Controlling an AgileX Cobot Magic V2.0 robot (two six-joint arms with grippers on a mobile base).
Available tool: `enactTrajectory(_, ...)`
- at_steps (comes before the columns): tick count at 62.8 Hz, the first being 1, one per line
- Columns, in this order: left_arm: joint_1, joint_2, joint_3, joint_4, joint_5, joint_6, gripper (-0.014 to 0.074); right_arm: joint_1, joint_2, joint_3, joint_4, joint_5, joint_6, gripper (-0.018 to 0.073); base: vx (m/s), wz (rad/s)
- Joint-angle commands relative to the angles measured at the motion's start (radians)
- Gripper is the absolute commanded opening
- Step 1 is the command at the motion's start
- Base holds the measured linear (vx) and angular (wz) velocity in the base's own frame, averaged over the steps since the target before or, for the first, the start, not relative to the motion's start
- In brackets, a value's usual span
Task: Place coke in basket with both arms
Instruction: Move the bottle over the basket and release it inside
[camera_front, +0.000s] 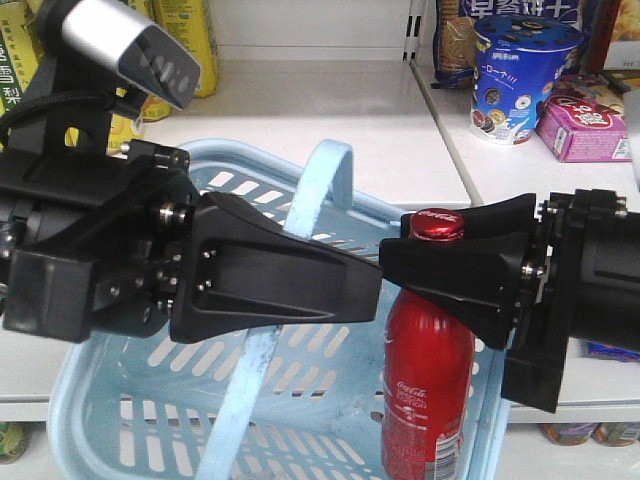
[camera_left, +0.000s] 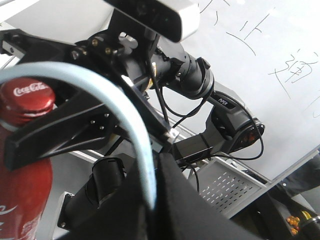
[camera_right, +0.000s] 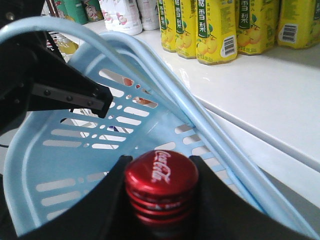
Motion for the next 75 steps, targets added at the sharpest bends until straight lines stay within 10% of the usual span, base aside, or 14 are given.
enactTrajectory(1, 0.002, -0.033, -0.023, -0.110, 0.014, 0.030, -0.0006, 0.000, -0.009, -0.034, -0.001, 0.020, -0.031, 0.0171, 0.00, 0.00)
enactTrajectory(19, 0.002, -0.033, -0.023, -0.133, 0.014, 0.030, -0.0006, 0.000, -0.010, -0.034, -0.001, 0.056, -0.034, 0.0511, 0.00, 0.00)
enactTrajectory(32, 0.002, -0.033, -0.023, -0.136, 0.014, 0.030, -0.0006, -0.001, -0.023, -0.034, -0.002, 0.075, -0.030, 0.0563, 0.00, 0.00)
enactTrajectory(47, 0.002, -0.033, -0.023, -0.139, 0.014, 0.030, -0.0006, -0.001, -0.174, -0.034, -0.002, 0.321, -0.030, 0.0431, 0.00, 0.00)
enactTrajectory(61, 0.002, -0.033, -0.023, -0.129, 0.014, 0.031, -0.0006, -0.001, -0.335, -0.004, -0.002, 0.492, -0.029, -0.0016, 0.00, 0.00)
enactTrajectory(75, 0.002, -0.033, -0.023, -0.128, 0.014, 0.051, -0.0006, -0.001, -0.542, 0.288, -0.002, 0.570, -0.029, -0.0005, 0.00, 0.00)
